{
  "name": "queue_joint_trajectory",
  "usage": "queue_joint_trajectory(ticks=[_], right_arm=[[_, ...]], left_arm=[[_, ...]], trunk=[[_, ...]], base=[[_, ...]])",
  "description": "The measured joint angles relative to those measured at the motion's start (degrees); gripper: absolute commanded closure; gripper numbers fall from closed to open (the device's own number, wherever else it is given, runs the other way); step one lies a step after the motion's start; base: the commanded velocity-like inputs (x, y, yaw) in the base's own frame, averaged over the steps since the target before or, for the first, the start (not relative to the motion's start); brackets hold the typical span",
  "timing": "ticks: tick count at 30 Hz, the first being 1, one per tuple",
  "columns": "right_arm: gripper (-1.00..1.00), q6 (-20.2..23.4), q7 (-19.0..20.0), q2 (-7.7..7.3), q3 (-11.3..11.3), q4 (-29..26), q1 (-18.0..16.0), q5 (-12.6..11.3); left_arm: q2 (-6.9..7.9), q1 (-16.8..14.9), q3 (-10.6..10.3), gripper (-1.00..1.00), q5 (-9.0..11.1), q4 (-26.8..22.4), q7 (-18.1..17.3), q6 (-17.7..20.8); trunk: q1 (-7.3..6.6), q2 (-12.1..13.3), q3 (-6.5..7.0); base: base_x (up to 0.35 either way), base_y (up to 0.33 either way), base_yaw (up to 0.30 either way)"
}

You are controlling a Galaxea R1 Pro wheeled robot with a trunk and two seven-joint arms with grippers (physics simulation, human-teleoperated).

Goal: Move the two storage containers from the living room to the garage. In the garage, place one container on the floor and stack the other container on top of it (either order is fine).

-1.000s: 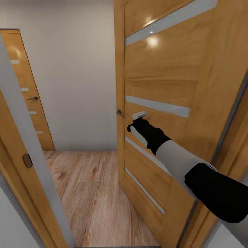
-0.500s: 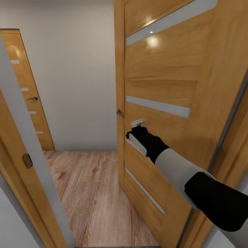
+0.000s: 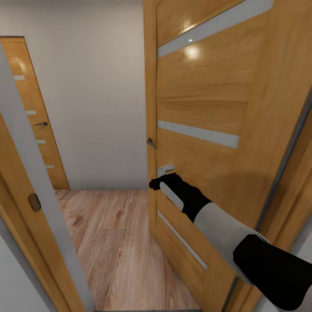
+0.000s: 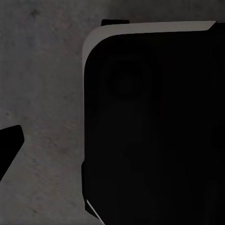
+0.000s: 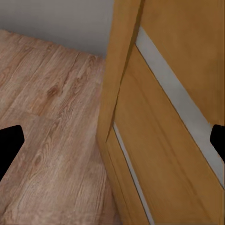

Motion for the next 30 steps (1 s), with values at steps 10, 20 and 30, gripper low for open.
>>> queue_joint_trajectory(ticks=[10,20,30], right_arm=[[-1.0,0.0,3.0,0.0,0.2,-0.6,0.3,0.1],[-1.0,0.5,4.0,0.0,0.3,-4.9,3.2,0.2],[-1.0,1.0,4.1,0.0,0.5,-8.0,5.4,0.2]], left_arm=[[0.01,0.0,0.0,-1.0,0.0,0.0,0.0,0.0],[0.03,0.0,0.0,-1.0,0.0,0.0,0.0,0.0],[0.08,0.0,0.0,-1.0,0.0,0.0,0.0,0.0]], trunk=[[0.0,0.0,0.01],[0.0,0.0,0.01],[0.0,0.0,0.01]], base=[[0.0,0.0,0.0],[0.0,0.0,0.0],[0.0,0.0,0.0]])
